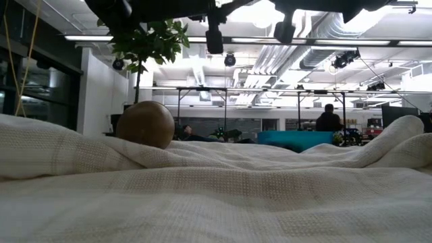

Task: Pick and placing Produce into tupperware
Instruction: Put the yellow corn into the blue bin

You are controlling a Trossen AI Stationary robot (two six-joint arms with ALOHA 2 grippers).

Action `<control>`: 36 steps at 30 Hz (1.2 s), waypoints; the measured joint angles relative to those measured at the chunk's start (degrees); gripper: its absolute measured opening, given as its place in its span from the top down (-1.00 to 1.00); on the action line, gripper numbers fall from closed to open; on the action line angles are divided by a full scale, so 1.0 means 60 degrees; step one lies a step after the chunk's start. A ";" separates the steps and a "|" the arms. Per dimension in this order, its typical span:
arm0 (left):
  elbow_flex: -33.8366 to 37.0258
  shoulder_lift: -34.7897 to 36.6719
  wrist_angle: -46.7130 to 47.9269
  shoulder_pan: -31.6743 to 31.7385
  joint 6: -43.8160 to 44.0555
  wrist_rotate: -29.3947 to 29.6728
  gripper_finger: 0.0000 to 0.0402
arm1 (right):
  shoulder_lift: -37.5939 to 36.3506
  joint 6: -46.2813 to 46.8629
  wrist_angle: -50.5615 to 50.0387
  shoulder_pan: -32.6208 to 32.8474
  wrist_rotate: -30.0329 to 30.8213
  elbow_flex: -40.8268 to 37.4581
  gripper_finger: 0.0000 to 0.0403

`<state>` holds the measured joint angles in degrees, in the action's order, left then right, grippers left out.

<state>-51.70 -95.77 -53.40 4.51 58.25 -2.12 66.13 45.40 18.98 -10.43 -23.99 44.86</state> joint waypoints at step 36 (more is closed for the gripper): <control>-0.0004 0.0004 0.0931 -0.0004 0.0592 -0.0333 0.29 | 0.1972 -0.3922 -0.7138 -0.5342 0.1773 0.1494 0.98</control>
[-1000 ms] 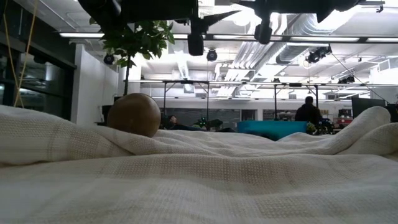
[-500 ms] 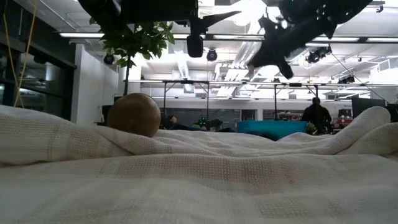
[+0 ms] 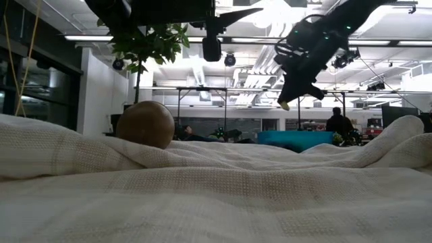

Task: Pick and placing Produce into tupperware
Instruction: Put the yellow corn into the blue bin

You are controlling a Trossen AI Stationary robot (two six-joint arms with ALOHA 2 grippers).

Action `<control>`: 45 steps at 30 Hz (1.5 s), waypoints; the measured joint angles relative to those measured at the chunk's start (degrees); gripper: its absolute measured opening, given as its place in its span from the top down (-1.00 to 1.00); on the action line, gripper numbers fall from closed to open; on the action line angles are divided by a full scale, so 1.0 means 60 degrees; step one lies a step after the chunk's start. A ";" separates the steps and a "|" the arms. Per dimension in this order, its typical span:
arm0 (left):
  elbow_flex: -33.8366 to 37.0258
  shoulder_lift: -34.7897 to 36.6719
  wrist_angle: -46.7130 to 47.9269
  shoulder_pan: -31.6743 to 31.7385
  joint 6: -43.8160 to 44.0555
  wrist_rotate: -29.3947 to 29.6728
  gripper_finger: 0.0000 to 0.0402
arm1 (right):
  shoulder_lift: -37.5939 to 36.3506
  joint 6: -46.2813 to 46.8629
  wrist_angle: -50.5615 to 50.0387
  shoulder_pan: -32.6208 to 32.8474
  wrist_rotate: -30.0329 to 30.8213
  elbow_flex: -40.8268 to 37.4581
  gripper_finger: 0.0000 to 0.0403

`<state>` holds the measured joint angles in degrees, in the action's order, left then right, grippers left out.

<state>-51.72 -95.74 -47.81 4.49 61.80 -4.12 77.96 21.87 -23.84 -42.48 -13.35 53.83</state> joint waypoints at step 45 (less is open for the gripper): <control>0.0000 0.0000 0.0725 0.0000 0.0036 -0.0248 0.29 | 0.3902 -0.2574 -0.4454 -0.1504 0.0890 0.3679 0.80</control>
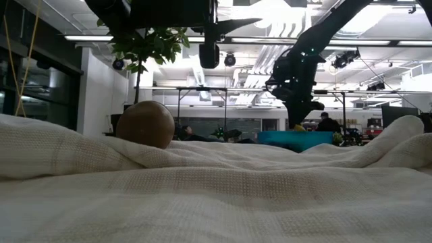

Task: Pick and placing Produce into tupperware
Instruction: Put the yellow corn into the blue bin, then put the brown kiwi into the blue bin

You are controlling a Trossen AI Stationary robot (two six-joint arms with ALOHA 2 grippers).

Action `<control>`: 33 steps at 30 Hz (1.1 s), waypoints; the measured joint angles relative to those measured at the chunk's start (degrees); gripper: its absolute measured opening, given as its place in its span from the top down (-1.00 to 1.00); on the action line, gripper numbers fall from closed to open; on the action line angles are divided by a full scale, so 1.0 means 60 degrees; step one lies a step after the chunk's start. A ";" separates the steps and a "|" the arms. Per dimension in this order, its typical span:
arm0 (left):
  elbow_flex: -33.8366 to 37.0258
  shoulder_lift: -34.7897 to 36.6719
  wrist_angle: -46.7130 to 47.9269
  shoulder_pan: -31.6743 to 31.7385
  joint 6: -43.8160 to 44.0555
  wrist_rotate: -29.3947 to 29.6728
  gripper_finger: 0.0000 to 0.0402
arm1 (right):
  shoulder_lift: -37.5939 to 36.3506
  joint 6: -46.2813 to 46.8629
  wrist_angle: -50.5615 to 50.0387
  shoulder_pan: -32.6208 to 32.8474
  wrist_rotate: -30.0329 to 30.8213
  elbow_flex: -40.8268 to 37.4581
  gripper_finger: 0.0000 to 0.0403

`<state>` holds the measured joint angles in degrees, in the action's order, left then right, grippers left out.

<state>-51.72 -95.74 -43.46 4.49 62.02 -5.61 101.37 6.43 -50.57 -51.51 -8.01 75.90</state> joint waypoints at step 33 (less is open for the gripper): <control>0.0001 0.4874 0.8798 -0.1199 -0.1064 -0.0121 0.29 | -0.2353 -0.0042 0.0740 0.0588 -0.4591 -0.0004 0.46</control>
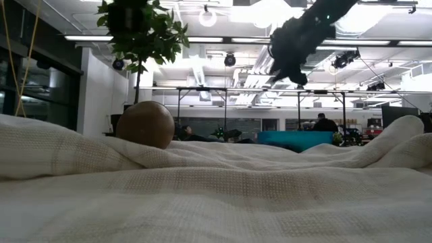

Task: Pick and placing Produce into tupperware
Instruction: Put the brown kiwi into the blue bin

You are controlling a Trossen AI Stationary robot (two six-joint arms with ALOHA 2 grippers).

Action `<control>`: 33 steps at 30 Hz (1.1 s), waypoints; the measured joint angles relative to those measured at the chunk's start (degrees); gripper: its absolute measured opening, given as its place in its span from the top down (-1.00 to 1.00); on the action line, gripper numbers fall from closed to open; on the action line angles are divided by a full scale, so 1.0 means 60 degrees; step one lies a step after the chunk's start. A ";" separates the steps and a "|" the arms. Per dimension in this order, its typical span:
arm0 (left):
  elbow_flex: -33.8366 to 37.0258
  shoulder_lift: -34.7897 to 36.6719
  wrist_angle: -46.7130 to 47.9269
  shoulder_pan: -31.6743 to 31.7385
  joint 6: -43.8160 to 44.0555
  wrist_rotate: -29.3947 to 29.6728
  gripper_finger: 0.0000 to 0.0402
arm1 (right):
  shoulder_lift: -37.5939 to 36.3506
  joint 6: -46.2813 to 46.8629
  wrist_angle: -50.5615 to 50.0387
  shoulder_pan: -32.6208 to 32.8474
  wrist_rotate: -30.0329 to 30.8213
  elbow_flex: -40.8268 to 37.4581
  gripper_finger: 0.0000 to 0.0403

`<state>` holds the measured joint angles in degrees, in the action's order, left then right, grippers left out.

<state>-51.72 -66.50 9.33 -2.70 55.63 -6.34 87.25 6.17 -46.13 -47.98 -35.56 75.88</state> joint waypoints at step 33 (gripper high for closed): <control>-0.1787 -0.1071 0.3124 -0.5132 0.2329 0.2150 0.29 | -0.1116 0.2072 0.1464 0.7102 0.1230 -0.0004 0.46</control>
<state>-62.44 -72.92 28.07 -33.50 69.61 6.57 80.55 18.61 -37.34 -5.36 -28.17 75.85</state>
